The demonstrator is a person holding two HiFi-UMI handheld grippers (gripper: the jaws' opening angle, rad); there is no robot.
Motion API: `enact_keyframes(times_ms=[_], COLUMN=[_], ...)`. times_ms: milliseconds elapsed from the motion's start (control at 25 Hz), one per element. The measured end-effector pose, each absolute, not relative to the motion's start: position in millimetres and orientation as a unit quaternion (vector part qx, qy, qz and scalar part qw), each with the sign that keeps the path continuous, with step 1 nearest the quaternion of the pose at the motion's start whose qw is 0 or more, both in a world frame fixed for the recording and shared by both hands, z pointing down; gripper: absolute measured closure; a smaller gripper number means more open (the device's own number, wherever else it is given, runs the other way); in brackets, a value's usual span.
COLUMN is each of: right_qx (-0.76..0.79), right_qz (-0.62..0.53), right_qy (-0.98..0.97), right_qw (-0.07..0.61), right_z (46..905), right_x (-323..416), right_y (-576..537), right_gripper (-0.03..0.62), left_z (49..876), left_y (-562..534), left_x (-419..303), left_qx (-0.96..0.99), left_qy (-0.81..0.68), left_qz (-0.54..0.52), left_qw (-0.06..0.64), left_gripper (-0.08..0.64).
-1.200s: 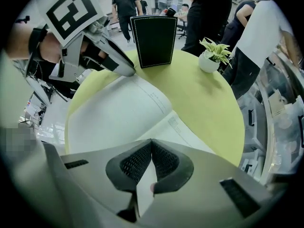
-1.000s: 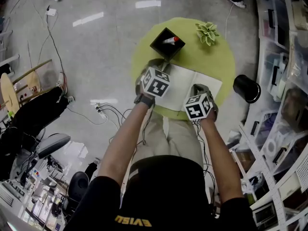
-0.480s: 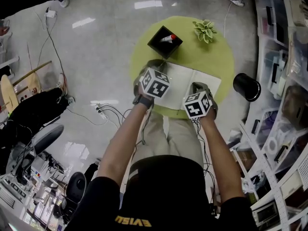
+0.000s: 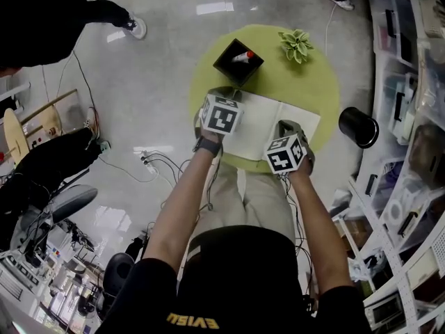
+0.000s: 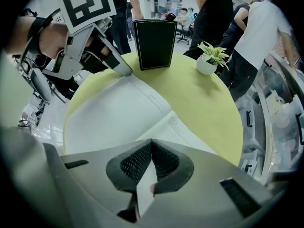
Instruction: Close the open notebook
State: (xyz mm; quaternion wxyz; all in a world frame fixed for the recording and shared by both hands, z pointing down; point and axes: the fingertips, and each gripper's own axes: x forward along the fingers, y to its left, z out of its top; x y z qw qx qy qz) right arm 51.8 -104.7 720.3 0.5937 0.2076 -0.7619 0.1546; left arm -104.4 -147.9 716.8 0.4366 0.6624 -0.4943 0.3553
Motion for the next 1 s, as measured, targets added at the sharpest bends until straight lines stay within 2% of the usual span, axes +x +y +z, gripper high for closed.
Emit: enact_keyframes(times_ms=[200, 560, 840, 1000], right_qx=[0.206, 0.22, 0.223, 0.224], right_qz=[0.156, 0.152, 0.148, 0.146], right_qy=[-0.764, -0.763, -0.764, -0.764], right_qw=[0.591, 0.588, 0.588, 0.587], right_z=[719.8, 721.3, 720.4, 720.9], right_x=[50.3, 50.5, 50.9, 51.4], right_y=[-104.2, -105.8, -105.2, -105.7], right_gripper=[0.606, 0.606, 0.606, 0.606], left_z=[715.0, 718.3, 717.4, 717.5], left_y=[-142.7, -145.4, -145.4, -146.1], left_x=[-104.9, -101.2, -101.8, -105.6], left_qx=[0.66, 0.673, 0.67, 0.663], left_qy=[-0.481, -0.485, -0.5, -0.519], left_qz=[0.35, 0.365, 0.342, 0.327], left_qw=[0.459, 0.422, 0.429, 0.429], left_gripper=[0.472, 0.485, 0.499, 0.548])
